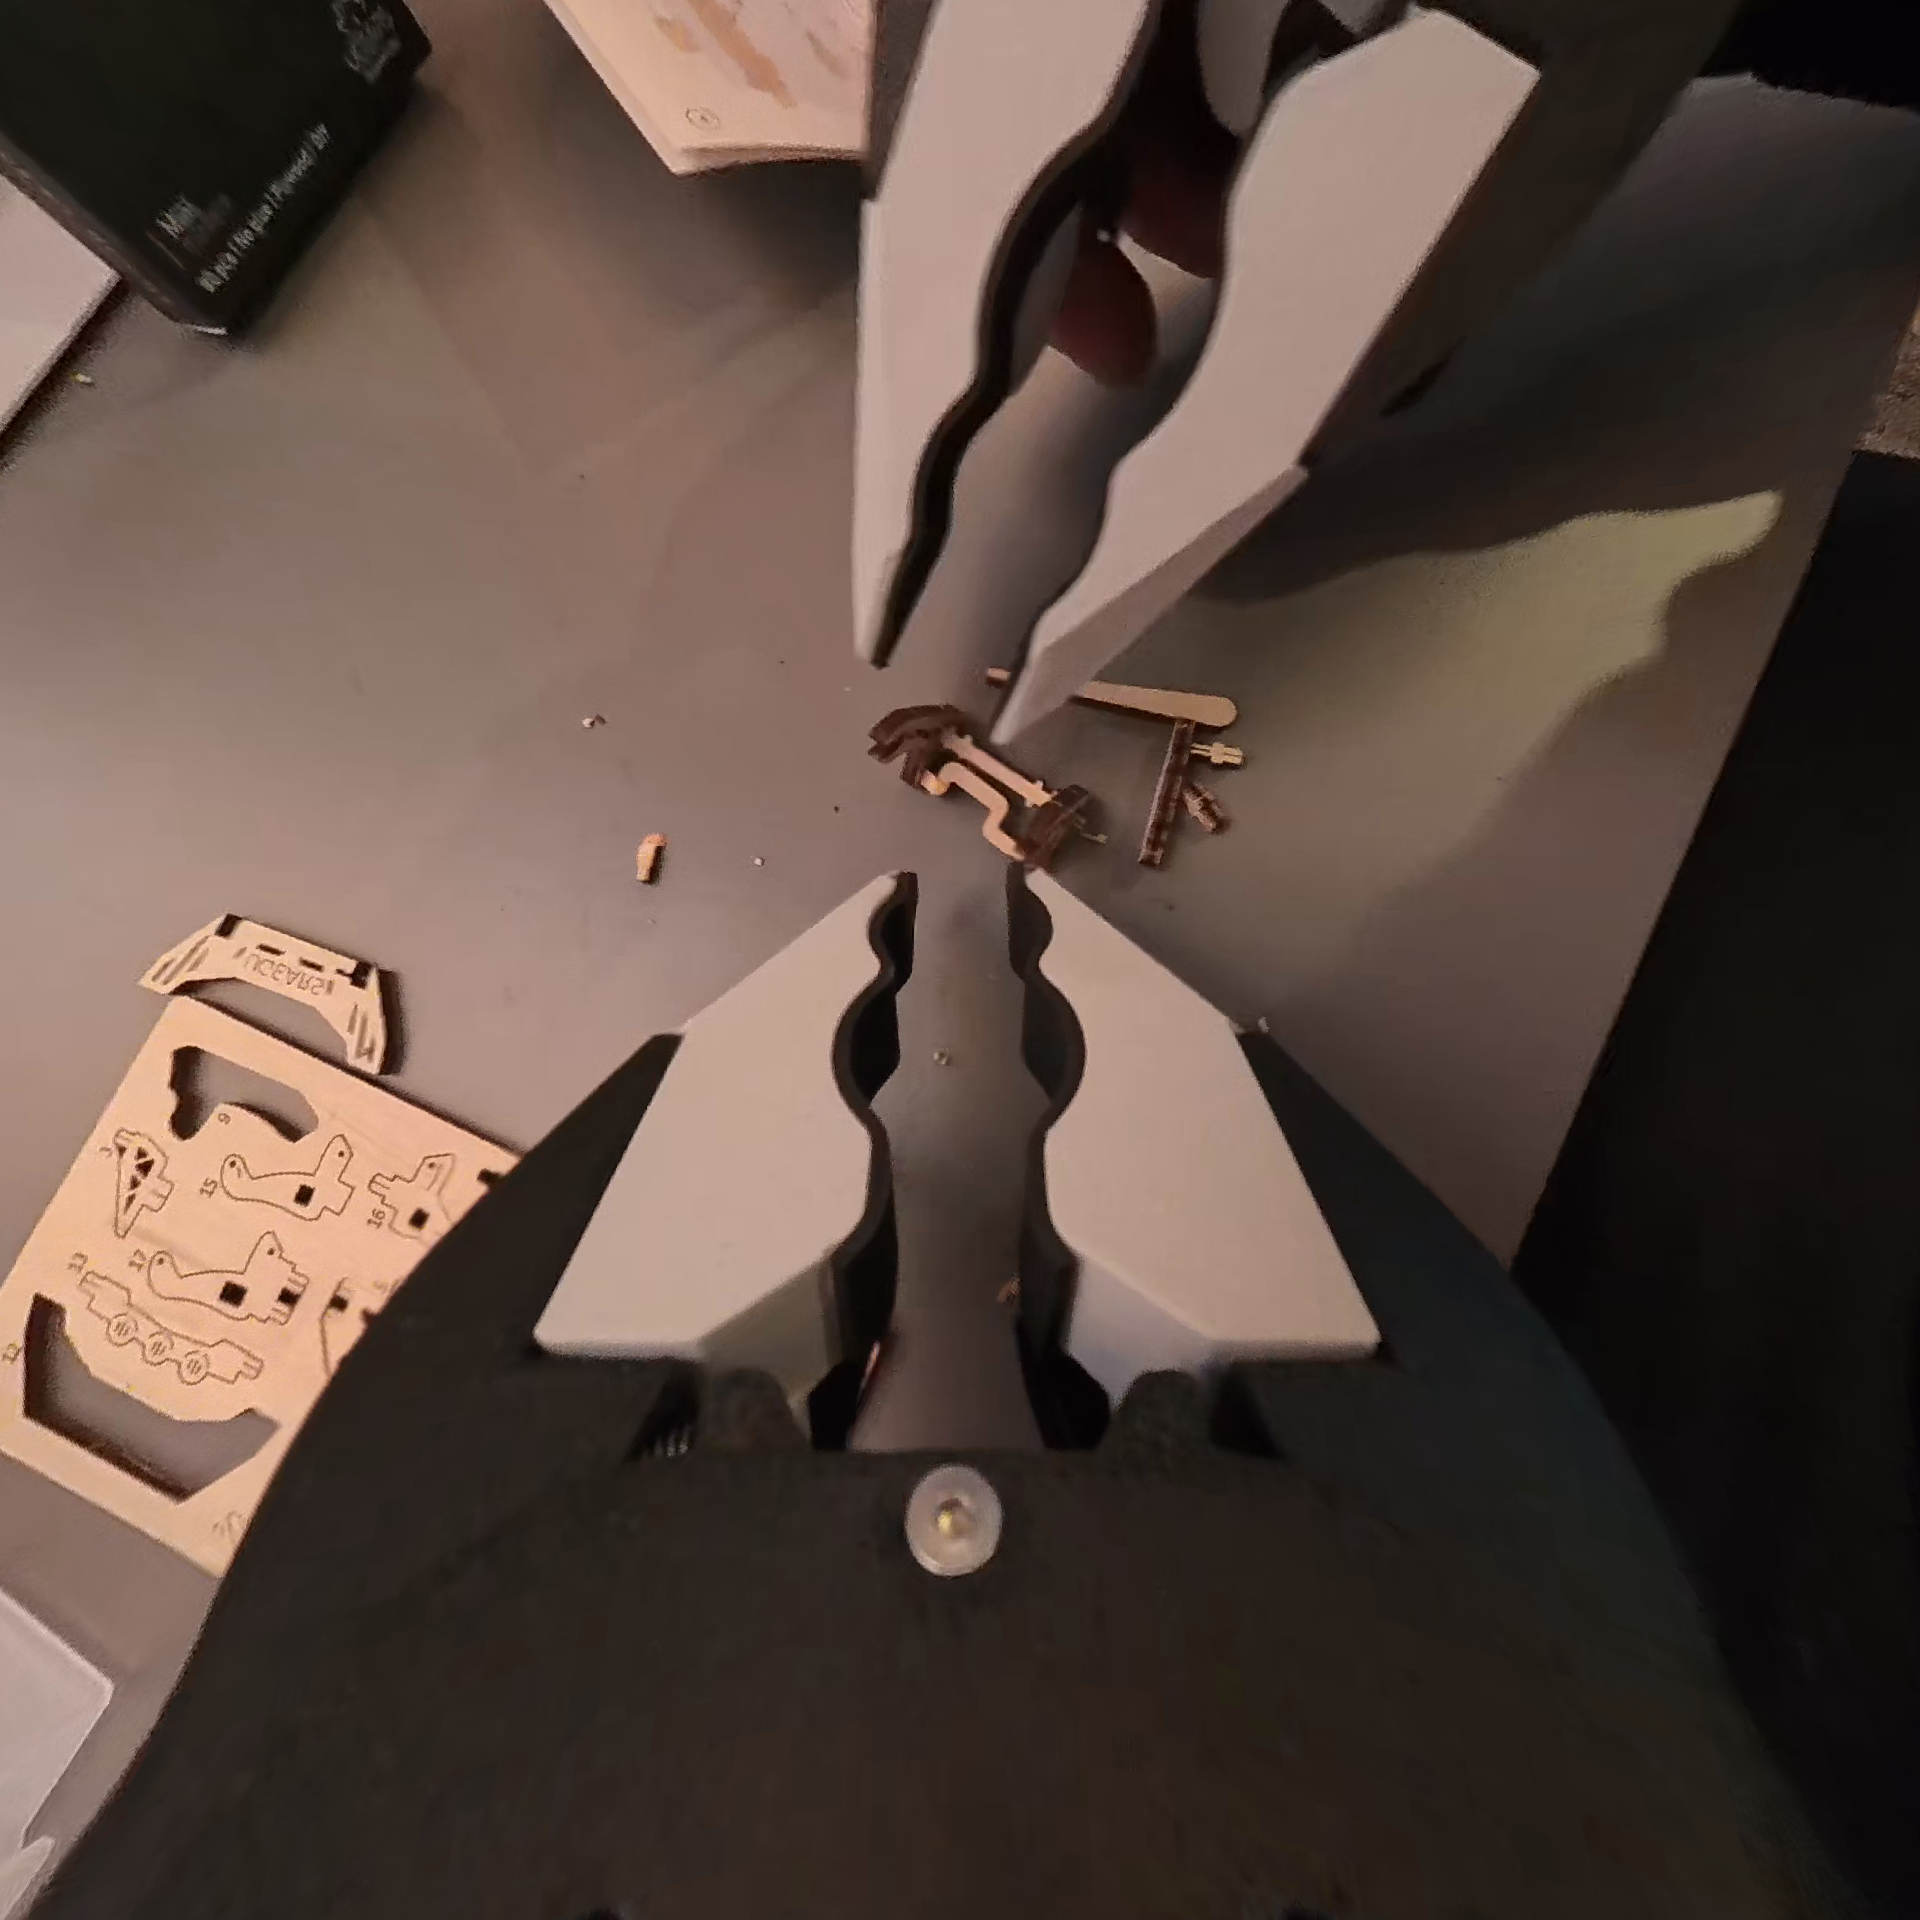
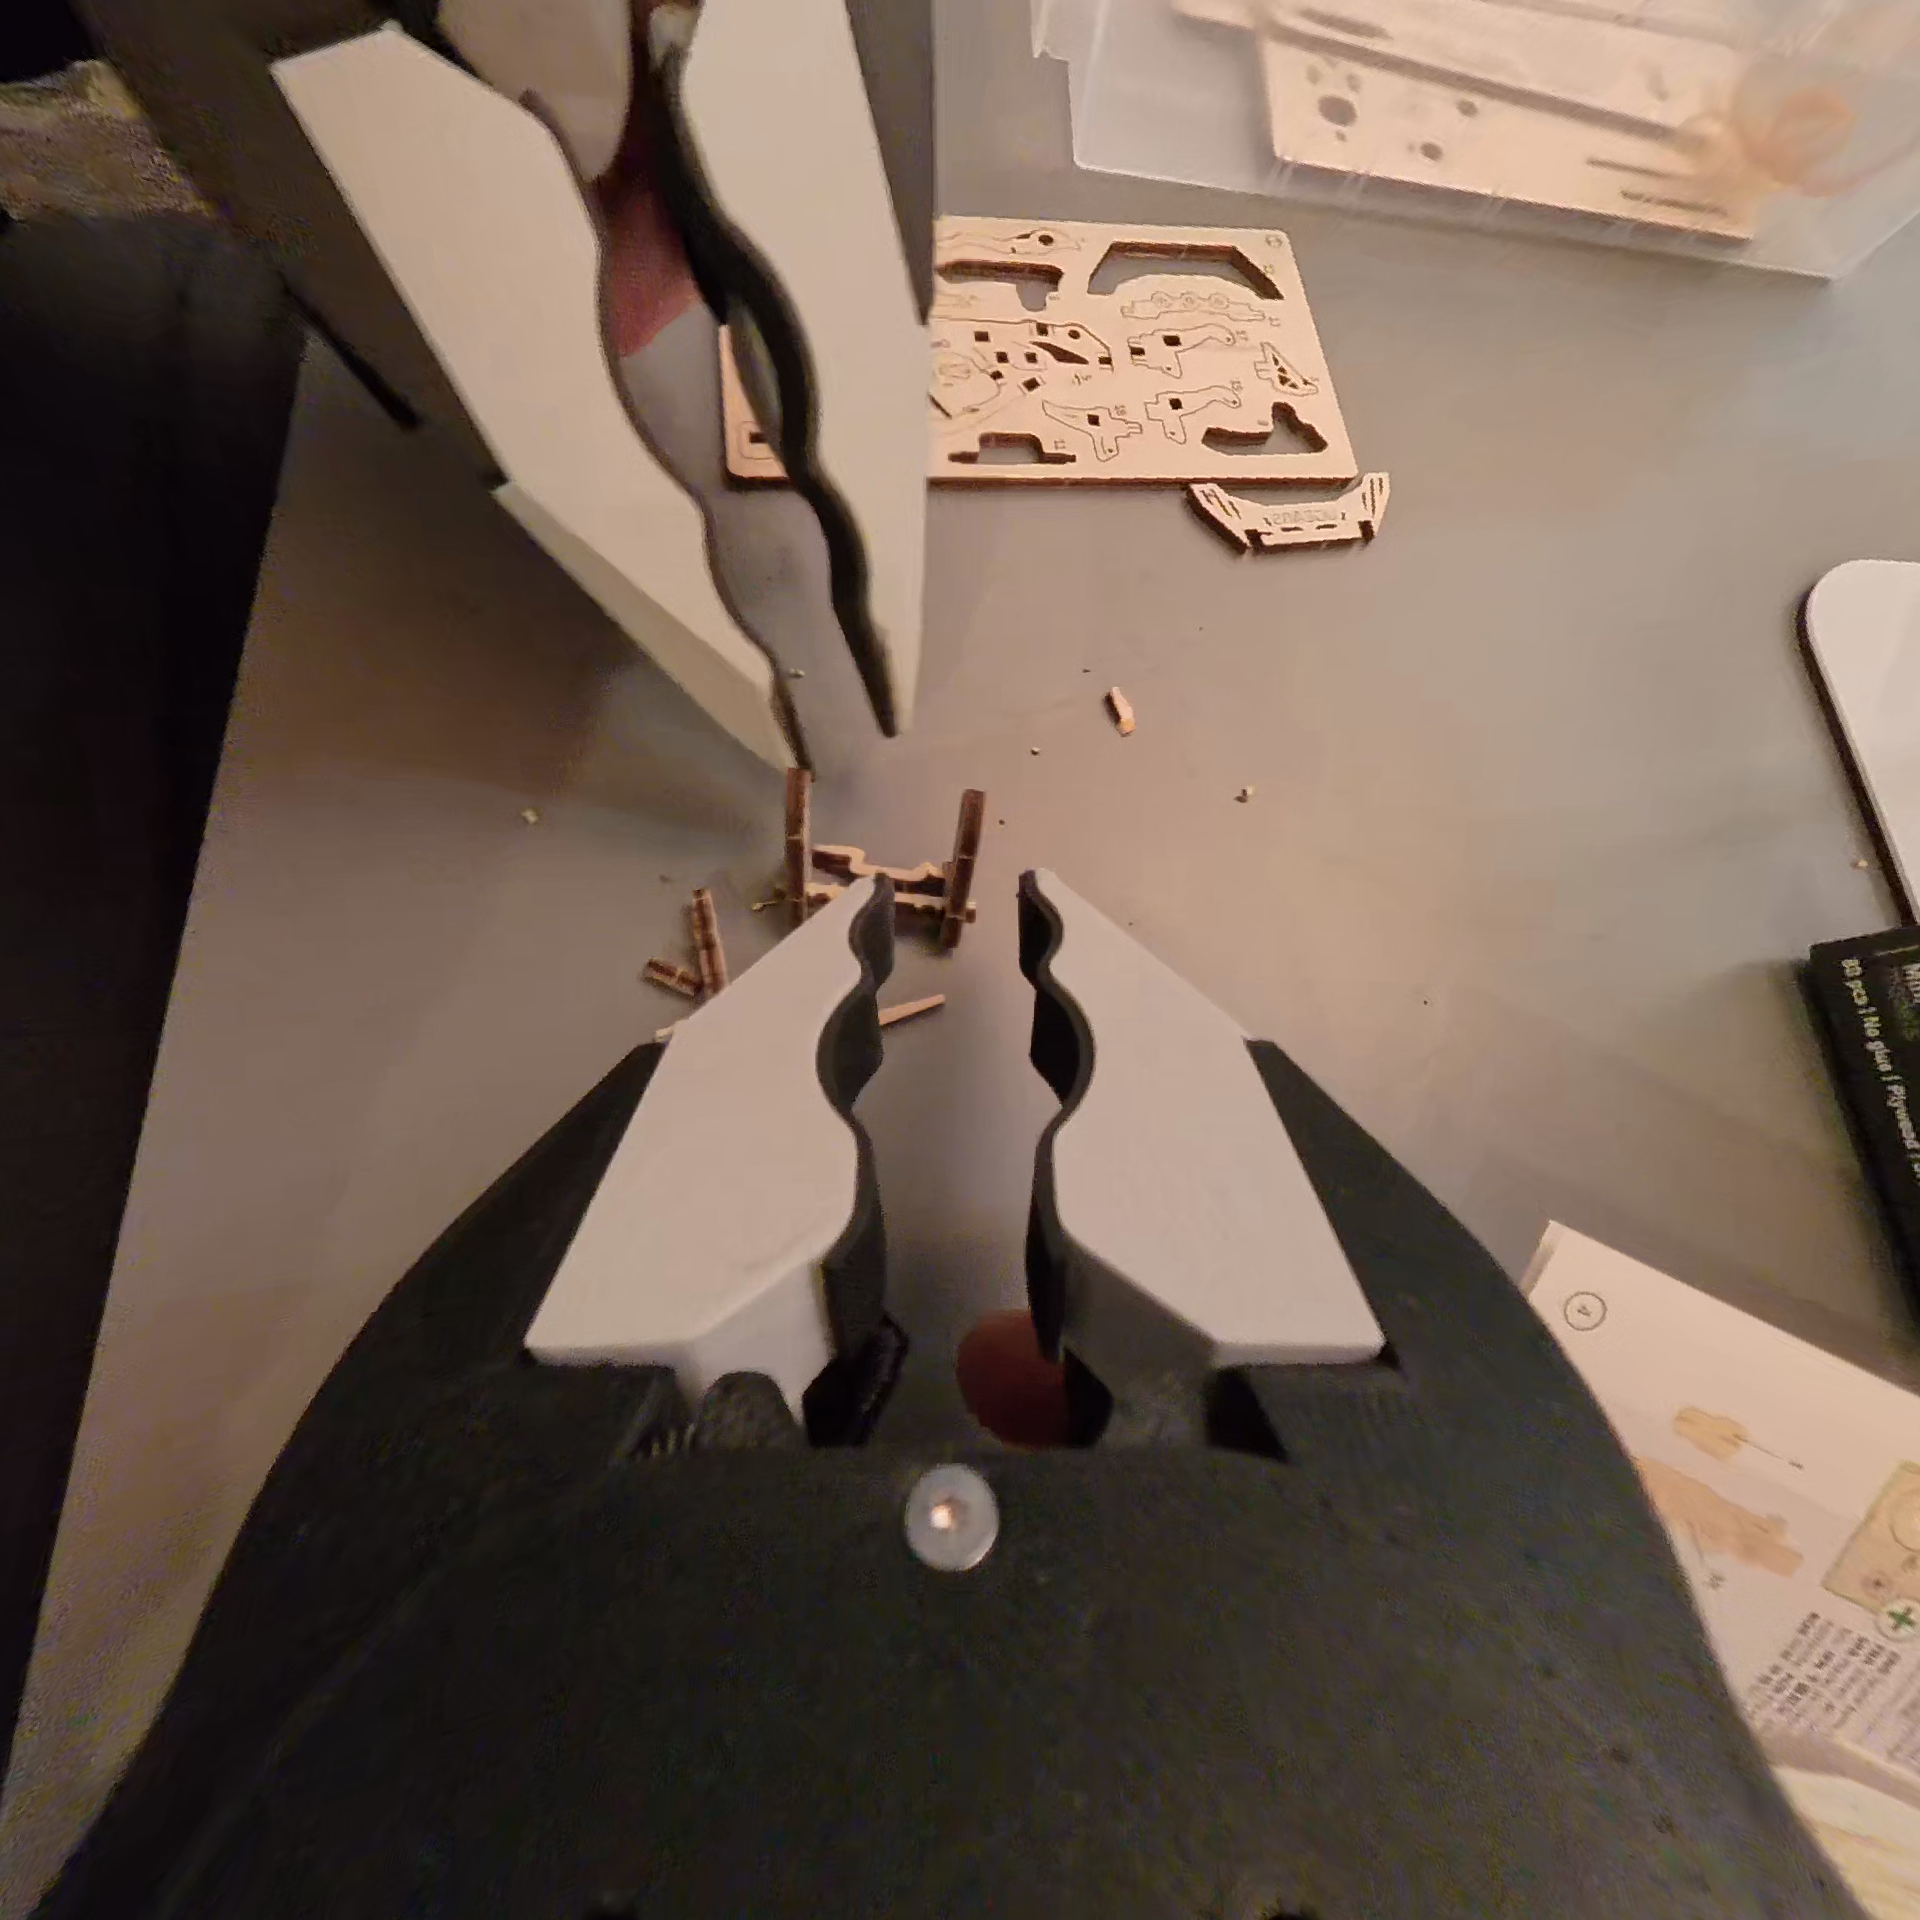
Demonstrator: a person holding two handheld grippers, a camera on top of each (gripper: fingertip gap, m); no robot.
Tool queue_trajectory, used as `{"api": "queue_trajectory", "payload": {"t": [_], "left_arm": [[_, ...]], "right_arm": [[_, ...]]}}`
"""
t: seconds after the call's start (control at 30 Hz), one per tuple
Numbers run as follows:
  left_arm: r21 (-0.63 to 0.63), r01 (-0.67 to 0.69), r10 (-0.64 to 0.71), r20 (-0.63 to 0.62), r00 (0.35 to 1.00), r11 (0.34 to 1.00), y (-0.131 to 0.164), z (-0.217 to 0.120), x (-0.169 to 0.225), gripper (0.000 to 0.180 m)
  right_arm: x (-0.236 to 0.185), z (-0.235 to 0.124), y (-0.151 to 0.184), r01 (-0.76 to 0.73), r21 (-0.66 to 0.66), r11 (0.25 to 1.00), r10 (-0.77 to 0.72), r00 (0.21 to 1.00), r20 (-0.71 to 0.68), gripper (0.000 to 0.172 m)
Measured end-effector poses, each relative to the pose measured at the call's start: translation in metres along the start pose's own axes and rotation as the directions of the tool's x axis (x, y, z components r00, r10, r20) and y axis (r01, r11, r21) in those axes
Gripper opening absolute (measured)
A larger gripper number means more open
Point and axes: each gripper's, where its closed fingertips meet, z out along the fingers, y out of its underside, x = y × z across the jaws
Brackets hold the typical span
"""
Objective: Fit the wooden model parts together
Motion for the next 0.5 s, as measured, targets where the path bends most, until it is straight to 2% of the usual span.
{"api": "queue_trajectory", "payload": {"t": [0.03,0.23,0.5], "left_arm": [[-0.006,-0.012,0.012,0.001,1.0,1.0,0.001,0.002,0.0,0.016],[0.04,-0.001,0.0,0.022,1.0,0.999,-0.003,0.007,-0.009,0.01],[0.02,-0.028,0.028,0.012,1.0,0.999,0.001,0.02,-0.008,0.008]], "right_arm": [[0.001,0.002,0.001,-0.004,-0.003,1.0,0.004,1.0,0.002,0.022],[-0.002,0.01,0.004,-0.009,-0.005,1.0,0.009,1.0,0.019,0.025],[-0.002,0.014,0.003,-0.046,0.016,0.999,0.046,0.998,0.032,0.023]]}}
